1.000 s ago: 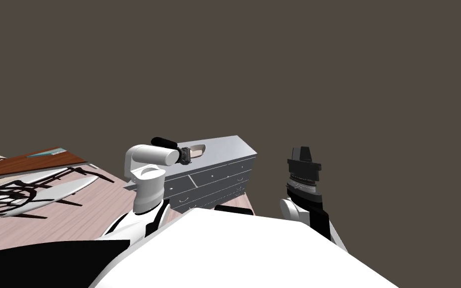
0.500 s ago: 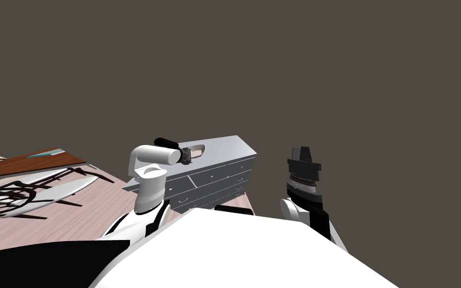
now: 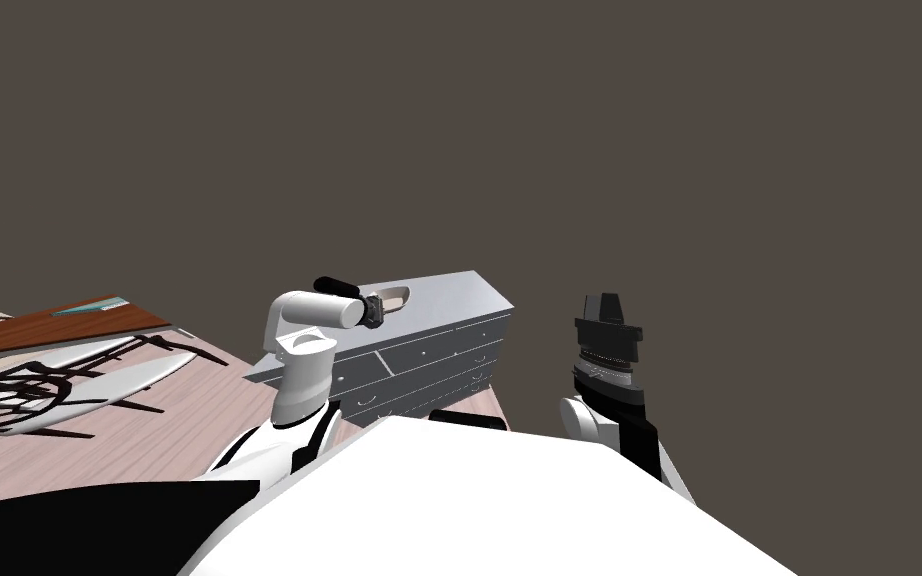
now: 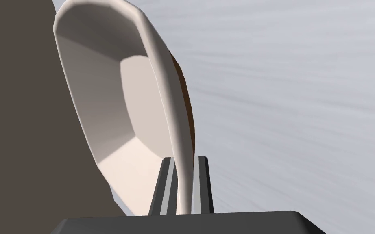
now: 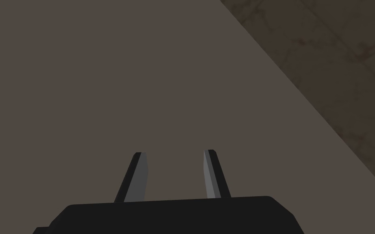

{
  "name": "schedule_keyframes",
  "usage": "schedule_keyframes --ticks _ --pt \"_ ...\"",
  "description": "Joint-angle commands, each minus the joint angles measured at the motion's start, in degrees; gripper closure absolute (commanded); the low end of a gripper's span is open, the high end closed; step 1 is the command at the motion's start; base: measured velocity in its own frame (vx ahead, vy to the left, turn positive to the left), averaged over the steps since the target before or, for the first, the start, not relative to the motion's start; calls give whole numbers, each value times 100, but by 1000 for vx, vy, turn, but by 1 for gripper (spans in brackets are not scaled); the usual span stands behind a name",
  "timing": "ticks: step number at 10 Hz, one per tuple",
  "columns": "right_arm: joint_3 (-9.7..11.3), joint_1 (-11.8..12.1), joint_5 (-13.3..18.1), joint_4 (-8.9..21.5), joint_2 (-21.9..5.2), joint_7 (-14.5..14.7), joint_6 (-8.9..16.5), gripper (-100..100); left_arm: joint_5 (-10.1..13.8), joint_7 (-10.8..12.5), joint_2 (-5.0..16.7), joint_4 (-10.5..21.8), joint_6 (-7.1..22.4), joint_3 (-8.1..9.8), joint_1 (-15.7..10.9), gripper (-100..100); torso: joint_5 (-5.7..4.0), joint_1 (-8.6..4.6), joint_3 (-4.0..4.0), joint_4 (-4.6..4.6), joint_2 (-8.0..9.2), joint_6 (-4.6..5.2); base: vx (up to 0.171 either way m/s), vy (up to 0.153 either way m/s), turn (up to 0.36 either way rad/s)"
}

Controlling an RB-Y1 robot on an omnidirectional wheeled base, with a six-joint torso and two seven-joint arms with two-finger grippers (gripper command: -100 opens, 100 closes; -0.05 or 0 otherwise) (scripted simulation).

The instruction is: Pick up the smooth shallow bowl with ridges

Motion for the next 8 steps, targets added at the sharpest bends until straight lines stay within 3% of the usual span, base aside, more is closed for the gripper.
schedule_keyframes --ticks 1,3,4,5,8 --pt "0 0 0 0 0 0 0 0 0 0 0 0 0 0 0 100 0 0 0 0 0 0 0 0 0" --pt "0 0 0 0 0 0 0 0 0 1 1 0 -3 1 -2 100 0 -1 2 0 3 -1 0 0 0" --pt "0 0 0 0 0 0 0 0 0 1 0 0 -2 1 -1 0 0 -2 3 1 4 -1 0 0 0" --pt "0 0 0 0 0 0 0 0 56 50 26 -203 210 42 -17 100 -1 -3 3 2 5 -1 0 0 0" --pt "0 0 0 0 0 0 0 0 127 118 56 -467 495 93 -36 100 -5 -8 11 7 16 -2 -2 0 0"
